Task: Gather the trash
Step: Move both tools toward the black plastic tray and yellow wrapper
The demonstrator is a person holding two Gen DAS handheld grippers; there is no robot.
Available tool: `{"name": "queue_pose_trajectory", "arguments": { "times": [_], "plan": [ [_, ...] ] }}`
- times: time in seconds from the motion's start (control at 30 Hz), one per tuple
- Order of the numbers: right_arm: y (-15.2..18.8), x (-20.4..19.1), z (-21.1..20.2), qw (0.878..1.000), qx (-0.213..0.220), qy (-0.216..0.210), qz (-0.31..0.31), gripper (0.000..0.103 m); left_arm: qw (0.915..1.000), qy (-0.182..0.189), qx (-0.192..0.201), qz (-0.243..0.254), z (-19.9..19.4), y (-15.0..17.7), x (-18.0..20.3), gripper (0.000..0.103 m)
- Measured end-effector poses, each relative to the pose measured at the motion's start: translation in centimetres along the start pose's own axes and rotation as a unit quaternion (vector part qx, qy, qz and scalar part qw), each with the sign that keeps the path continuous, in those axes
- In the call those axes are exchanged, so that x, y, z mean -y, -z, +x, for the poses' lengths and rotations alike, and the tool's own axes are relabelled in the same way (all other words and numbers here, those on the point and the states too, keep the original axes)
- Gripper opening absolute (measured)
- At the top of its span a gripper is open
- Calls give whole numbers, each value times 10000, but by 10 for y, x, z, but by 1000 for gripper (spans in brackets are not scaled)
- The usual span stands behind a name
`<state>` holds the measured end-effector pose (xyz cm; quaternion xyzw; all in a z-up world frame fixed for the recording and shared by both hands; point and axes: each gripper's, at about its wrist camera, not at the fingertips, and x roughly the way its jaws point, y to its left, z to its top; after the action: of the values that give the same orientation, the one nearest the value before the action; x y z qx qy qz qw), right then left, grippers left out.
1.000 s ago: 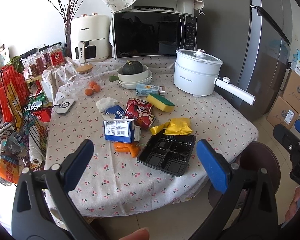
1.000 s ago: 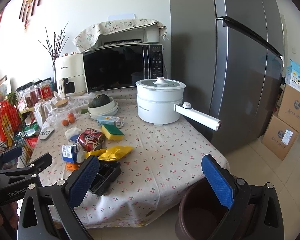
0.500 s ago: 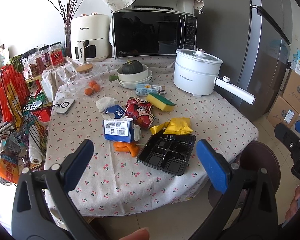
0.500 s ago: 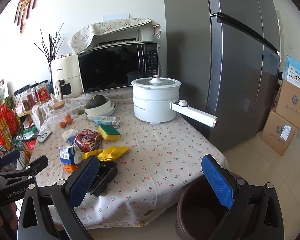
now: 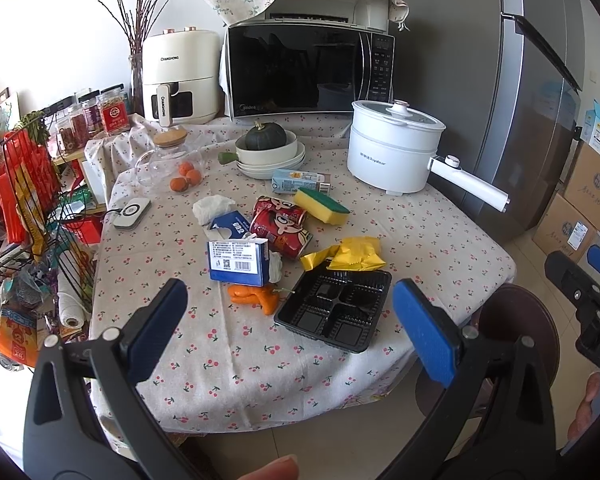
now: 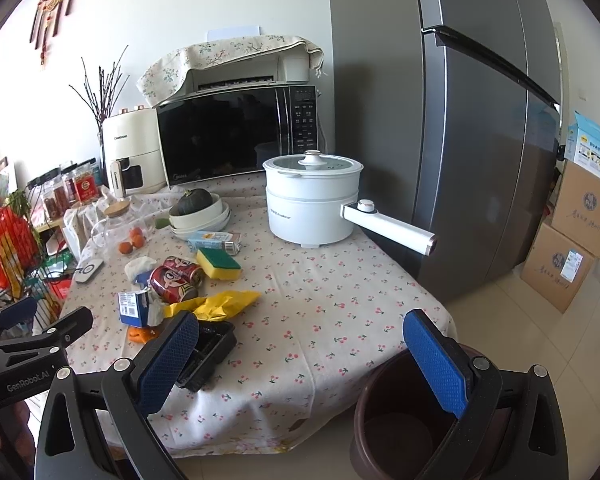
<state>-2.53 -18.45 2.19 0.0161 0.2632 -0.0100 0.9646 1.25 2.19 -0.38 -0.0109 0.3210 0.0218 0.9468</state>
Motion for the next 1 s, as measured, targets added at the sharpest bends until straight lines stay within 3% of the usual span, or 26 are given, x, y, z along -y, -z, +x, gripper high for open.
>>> {"name": "queue_pose_trajectory", "arguments": {
  "times": [0.6,0.77,1.0],
  "plan": [
    [2,-2,1,10000,-34,16,-20,103,10000,-20,-60,-61,1,-1,-6,102],
    [-1,1,9,9998,-183,38,39,103,9997,-182,-148,-5,10,-7,-12,102],
    [-21,9,35,9973,-710,173,32,103,9991,-316,-261,144,27,-34,-26,102]
  ]
}}
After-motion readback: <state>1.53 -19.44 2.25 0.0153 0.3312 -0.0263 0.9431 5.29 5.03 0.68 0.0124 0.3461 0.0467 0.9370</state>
